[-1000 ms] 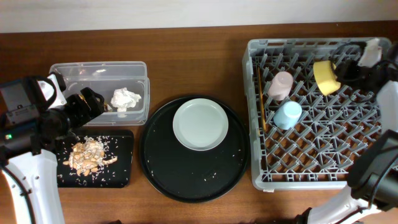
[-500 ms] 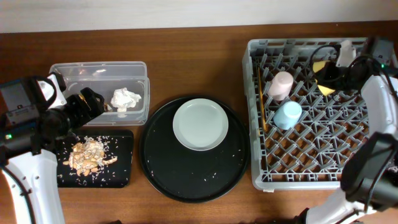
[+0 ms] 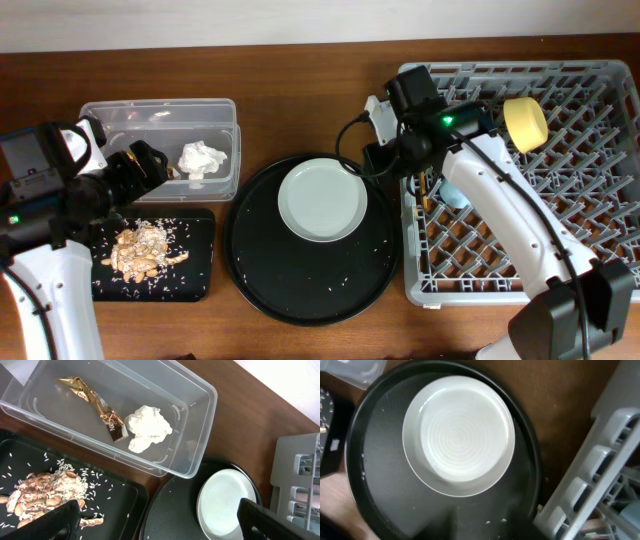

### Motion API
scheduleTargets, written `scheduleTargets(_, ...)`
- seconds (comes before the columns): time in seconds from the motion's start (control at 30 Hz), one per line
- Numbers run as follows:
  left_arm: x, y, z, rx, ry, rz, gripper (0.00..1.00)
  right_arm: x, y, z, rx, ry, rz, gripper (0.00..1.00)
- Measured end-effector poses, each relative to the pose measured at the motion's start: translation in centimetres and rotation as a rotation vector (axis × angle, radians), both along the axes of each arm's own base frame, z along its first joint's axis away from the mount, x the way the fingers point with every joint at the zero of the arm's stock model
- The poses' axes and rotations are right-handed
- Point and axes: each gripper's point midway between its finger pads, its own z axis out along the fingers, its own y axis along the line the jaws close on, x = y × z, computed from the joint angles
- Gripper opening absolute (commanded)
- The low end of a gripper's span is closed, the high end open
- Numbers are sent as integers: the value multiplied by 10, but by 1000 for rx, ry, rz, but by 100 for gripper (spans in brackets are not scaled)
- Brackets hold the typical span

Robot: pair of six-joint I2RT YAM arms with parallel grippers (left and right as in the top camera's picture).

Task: Sort waste into correct bins and load items into the dishwasher rack
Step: 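Reach the right gripper to the white plate edge and grasp it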

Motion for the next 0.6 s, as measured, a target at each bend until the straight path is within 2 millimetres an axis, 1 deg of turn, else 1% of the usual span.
scheduleTargets(0.1, 0, 0, 0, 0, 0, 0, 99, -6, 10, 1, 38, 38, -38, 99)
scheduleTargets(0.13, 0, 0, 0, 0, 0, 0, 99, -8, 12, 1, 51, 51, -46, 89)
scheduleTargets(0.17, 0, 0, 0, 0, 0, 0, 99, -10, 12, 1, 56, 62, -47, 70)
scheduleTargets(0.2, 0, 0, 0, 0, 0, 0, 99, -12, 13, 1, 60, 77, -55, 66)
scheduleTargets(0.23, 0, 0, 0, 0, 0, 0, 99, -14, 13, 0, 61, 88, -57, 57)
scheduleTargets(0.27, 0, 0, 0, 0, 0, 0, 99, -15, 12, -1, 61, 99, -72, 56)
scheduleTargets(0.33, 0, 0, 0, 0, 0, 0, 99, -18, 7, -10, 44, 131, -131, 51)
scheduleTargets(0.47, 0, 0, 0, 0, 0, 0, 100, -22, -7, -41, -21, 186, -254, 50)
scheduleTargets(0.53, 0, 0, 0, 0, 0, 0, 99, -20, -6, -58, -23, 179, -282, 47)
scheduleTargets(0.6, 0, 0, 0, 0, -1, 0, 99, -19, 2, -68, -14, 159, -272, 46)
